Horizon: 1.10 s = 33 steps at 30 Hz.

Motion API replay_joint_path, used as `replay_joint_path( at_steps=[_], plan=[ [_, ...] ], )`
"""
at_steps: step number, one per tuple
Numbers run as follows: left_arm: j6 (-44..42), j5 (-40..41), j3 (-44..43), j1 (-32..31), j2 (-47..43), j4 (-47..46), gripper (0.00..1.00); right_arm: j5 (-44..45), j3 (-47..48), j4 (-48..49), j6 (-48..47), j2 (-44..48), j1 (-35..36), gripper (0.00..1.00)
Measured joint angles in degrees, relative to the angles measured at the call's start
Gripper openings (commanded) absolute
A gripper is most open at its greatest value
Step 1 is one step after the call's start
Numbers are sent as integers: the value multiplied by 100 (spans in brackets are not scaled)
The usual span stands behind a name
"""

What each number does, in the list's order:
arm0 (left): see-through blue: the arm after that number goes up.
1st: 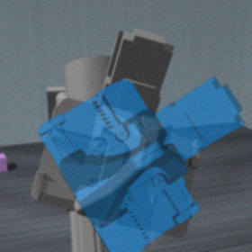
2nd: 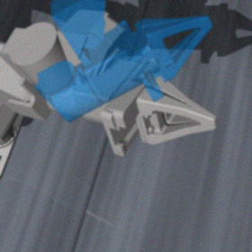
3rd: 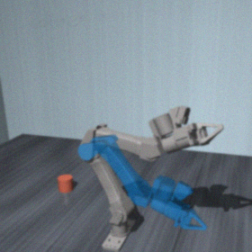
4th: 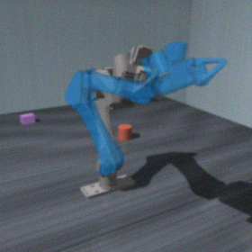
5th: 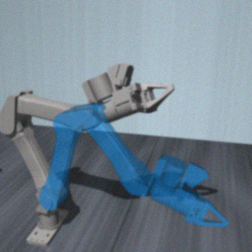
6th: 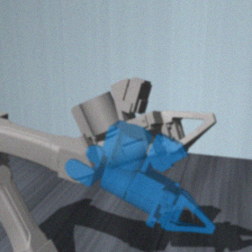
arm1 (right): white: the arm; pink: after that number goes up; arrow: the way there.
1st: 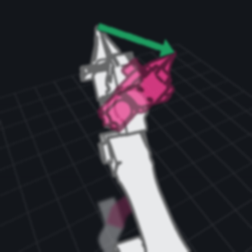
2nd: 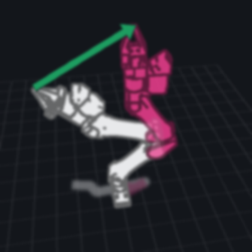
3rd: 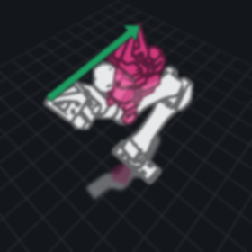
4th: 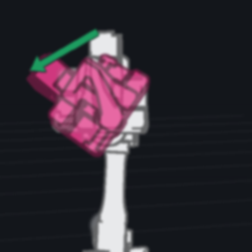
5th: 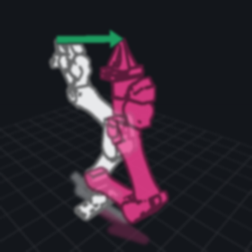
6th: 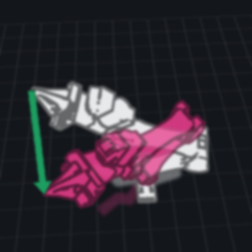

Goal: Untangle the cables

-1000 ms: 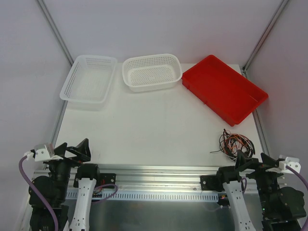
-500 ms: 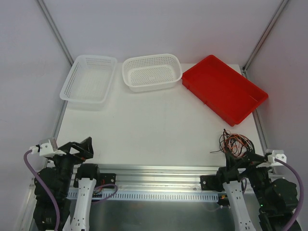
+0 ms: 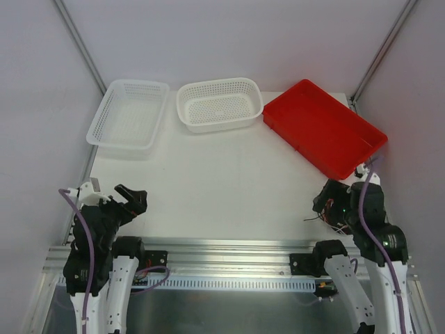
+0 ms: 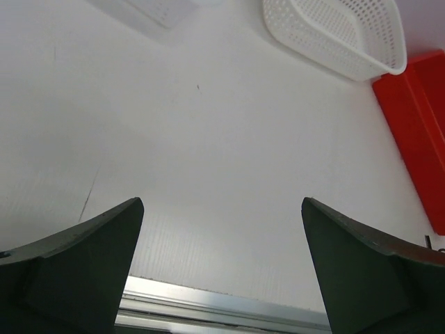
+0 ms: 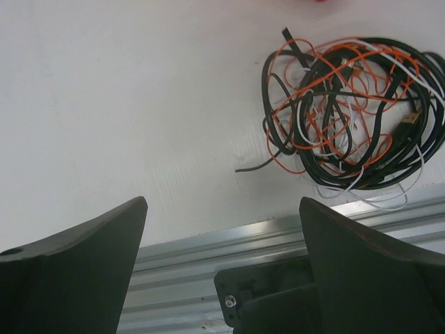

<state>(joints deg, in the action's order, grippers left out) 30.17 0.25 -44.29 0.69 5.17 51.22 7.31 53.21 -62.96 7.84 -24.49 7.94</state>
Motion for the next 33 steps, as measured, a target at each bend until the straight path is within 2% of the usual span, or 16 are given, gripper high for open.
replay_joint_path(
  at_steps=[7, 13, 18, 19, 20, 22, 23, 25, 26, 29, 33],
  plan=[
    [70, -326, 568, -234, 529, -356, 99, 616, -944, 848, 728, -1012, -59, 98],
    [-136, -933, 1001, -258, 992, -1054, 99, 970, -1504, 1749, 1298, -1875, -555, 99],
    [-417, -1373, 1213, -260, 1246, -1580, 99, 997, -1799, 2496, 1574, -2780, -793, 90],
    [-435, -1443, 1228, -258, 1274, -1633, 99, 997, -1849, 2625, 1602, -2918, -822, 86],
    [-457, -1521, 1233, -258, 1305, -1681, 99, 999, -1884, 2721, 1620, -3042, -855, 74],
    [-505, -1652, 1239, -258, 1331, -1781, 99, 1001, -1941, 2872, 1657, -3235, -881, 59],
    [-531, -1690, 1239, -260, 1327, -1816, 99, 988, -1956, 2909, 1652, -3287, -883, 47],
    [-555, -1753, 1244, -258, 1287, -1886, 99, 951, -1996, 2981, 1606, -3320, -883, 37],
    [-562, -1788, 1255, -258, 1255, -1930, 99, 909, -2009, 2994, 1556, -3300, -883, 28],
    [-573, -1847, 1283, -258, 1156, -1980, 99, 649, -2015, 2992, 1320, -3117, -811, 12],
    [-575, -1950, 1314, -260, 1150, -2041, 99, 118, -2015, 2927, 940, -2656, -175, 4]
  ],
)
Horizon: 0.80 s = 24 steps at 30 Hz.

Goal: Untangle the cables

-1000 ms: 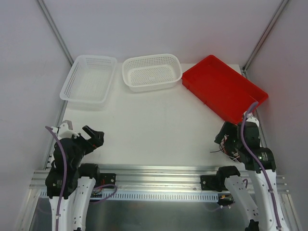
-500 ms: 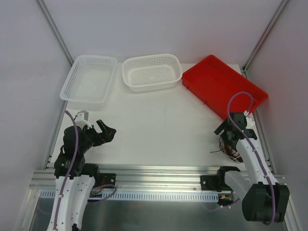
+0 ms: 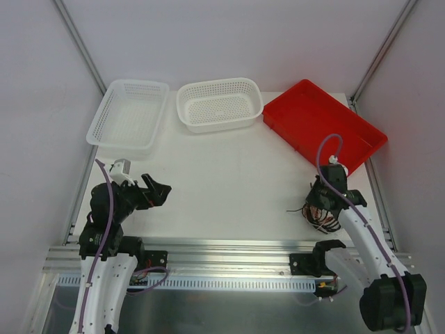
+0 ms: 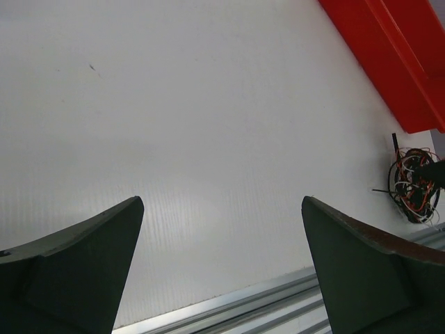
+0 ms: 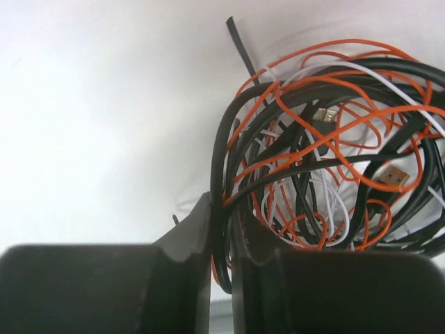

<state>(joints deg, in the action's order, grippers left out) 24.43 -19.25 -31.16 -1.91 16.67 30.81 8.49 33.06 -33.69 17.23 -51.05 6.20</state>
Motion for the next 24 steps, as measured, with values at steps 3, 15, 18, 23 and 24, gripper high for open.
replay_joint_path(
  at_steps=[3, 15, 18, 23, 24],
  plan=[
    [-2, -42, 4, 2, 46, -15, 99, -448, 92, -37, -284, 269, 927, 1],
    [-4, -356, 20, 2, 245, -61, 99, -481, 2846, -114, -1609, -1845, 5047, 4],
    [-4, -435, 20, 2, 282, -76, 99, -531, 3462, -98, -2124, -2826, 5608, 11],
    [-2, -562, 22, -9, 435, -153, 99, -597, 3775, -179, -2699, -3845, 5925, 61],
    [0, -581, 24, -39, 463, -160, 99, -610, 3762, -238, -2804, -3923, 5936, 68]
  ],
)
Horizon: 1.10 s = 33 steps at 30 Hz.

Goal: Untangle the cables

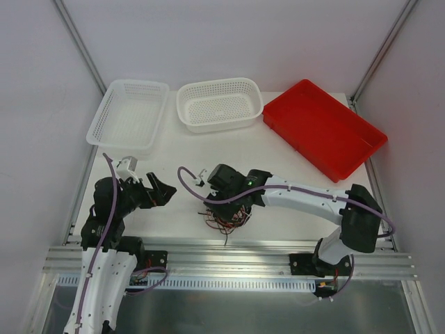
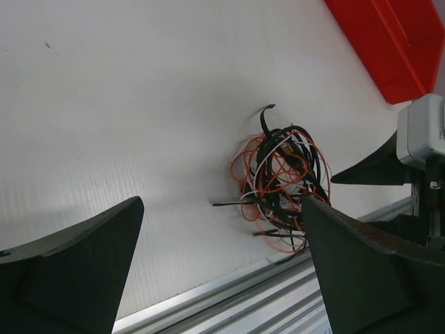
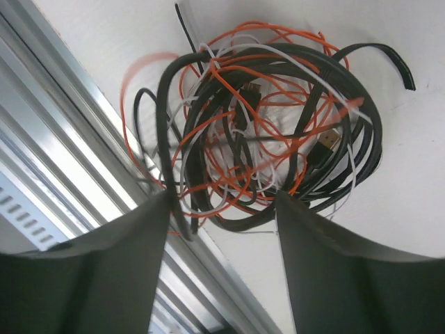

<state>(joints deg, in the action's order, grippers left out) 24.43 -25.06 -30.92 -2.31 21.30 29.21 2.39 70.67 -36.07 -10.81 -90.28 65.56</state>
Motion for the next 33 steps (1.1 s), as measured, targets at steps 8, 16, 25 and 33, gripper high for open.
replay_joint_path(
  at_steps=[8, 16, 25, 33],
  plan=[
    [538, -142, 157, -205, 450, -153, 98, 26, -739, 94, -109, 1185, 11, 86],
    [1447, 942, -17, -2555, 1580, -216, 97, 476, -2055, 791, 918, 3163, -560, 80],
    [2140, 2900, -1517, -4874, 4009, -369, 78, 896, -3593, 1036, 2509, 4214, -1480, 77],
    [2247, 4041, -2677, -5429, 5641, -326, 64, 721, -4275, 1637, 3191, 4739, -1926, 77]
  ],
)
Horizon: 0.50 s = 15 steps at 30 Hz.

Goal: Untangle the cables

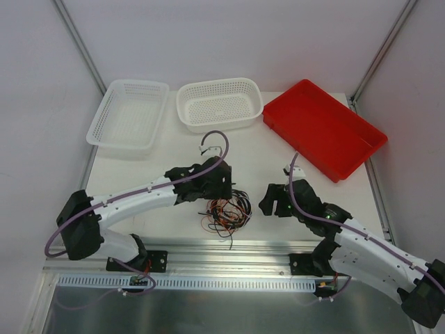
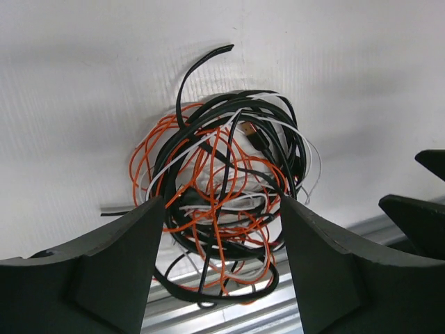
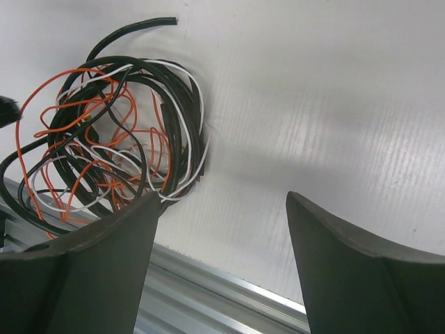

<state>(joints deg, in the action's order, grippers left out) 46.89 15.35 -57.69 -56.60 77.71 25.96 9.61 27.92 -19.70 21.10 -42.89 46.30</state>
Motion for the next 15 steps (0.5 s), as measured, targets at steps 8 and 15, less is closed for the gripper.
replay_joint_path(
  at_steps=[8, 15],
  plan=[
    [-186, 354, -496, -133, 1038, 348, 12, -509, -291, 866, 282, -372, -55, 77],
    [-459, 625, -577, -157, 940, 472, 0, -852, -286, 1875, 612, -1585, -59, 76]
  ],
)
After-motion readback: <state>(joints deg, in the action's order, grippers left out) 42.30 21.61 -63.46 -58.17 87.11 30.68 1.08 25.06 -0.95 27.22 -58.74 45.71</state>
